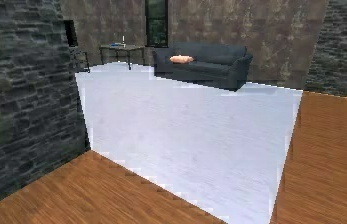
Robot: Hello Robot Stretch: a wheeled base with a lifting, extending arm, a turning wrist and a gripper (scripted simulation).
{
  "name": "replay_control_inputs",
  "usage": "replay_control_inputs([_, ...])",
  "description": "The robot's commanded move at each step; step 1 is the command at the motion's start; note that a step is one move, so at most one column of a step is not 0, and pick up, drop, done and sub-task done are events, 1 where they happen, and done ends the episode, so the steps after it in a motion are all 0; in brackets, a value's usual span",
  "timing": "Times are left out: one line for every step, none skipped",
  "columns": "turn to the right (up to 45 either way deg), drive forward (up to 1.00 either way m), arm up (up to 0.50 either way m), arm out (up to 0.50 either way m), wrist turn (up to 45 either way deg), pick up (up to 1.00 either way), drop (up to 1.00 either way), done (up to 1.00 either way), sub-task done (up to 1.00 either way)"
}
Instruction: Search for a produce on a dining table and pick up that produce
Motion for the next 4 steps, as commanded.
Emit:
replay_control_inputs([0.0, 0.8, 0.0, 0.0, 0.0, 0.0, 0.0, 0.0, 0.0])
replay_control_inputs([-45.0, 0.0, 0.0, 0.0, 0.0, 0.0, 0.0, 0.0, 0.0])
replay_control_inputs([-9.0, 0.0, 0.0, 0.0, 0.0, 0.0, 0.0, 0.0, 0.0])
replay_control_inputs([0.0, 0.6, 0.0, 0.0, 0.0, 0.0, 0.0, 0.0, 0.0])
